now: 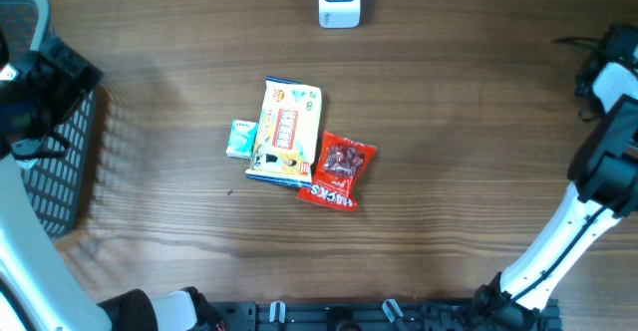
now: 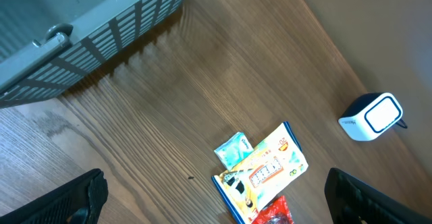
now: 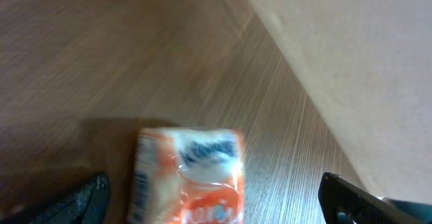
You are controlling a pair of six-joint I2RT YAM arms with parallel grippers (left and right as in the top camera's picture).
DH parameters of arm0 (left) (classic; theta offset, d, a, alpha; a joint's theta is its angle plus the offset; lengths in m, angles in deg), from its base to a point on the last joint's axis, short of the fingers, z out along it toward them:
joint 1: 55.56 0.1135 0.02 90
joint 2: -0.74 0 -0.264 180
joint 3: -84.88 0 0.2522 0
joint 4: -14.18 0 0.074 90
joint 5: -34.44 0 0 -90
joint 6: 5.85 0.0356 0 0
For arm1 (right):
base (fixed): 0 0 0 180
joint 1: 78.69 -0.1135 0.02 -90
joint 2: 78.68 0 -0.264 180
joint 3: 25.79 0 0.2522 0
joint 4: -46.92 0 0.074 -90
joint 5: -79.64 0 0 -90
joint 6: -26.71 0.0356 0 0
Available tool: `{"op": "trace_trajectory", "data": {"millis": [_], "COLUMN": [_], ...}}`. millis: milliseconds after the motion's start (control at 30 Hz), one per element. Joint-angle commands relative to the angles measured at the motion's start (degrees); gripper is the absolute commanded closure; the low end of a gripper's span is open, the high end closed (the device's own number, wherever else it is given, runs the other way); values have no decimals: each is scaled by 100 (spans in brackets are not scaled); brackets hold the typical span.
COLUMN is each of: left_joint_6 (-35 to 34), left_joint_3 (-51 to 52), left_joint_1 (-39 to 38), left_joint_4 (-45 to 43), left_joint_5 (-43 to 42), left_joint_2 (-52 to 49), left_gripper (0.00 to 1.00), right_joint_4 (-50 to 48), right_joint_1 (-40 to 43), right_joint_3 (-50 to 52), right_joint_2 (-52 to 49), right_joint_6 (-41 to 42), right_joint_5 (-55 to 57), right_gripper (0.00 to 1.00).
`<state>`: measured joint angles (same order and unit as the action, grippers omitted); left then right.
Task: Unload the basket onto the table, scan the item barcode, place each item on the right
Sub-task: 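Carry the orange pack to the right table edge and release it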
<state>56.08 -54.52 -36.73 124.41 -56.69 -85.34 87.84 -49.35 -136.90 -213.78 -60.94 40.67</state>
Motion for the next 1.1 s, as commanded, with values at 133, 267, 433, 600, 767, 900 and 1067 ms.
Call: {"op": "trace_trajectory", "data": {"millis": [133,267,433,600,767,900,1067], "left_joint_6": [87,87,87,87,87,87,87], "left_joint_3": [-59,-59,-59,-59,-59,-59,-59], "left_joint_1": [35,35,35,35,35,35,35], "left_joint_4": [2,2,2,2,2,2,2], "left_joint_5": [59,59,59,59,59,59,59], "left_joint_2": [4,4,4,4,4,4,4], "left_gripper": [0,0,0,0,0,0,0], "right_joint_4": [-11,81,225,542,658,632,-127], "right_joint_1": [289,289,236,-852,-2970,-4673,-6314], "right_joint_3": [122,122,144,688,1054,1058,1058], "right_joint_2": [1508,2518,2769,2747,2741,2608,2149], "right_joint_6": [710,1622,1626,1462,907,1174,1556], "right_joint_5": [-1764,-4083,-8679,-10467,-9344,-6968,-6452], "right_gripper": [0,0,0,0,0,0,0]}}
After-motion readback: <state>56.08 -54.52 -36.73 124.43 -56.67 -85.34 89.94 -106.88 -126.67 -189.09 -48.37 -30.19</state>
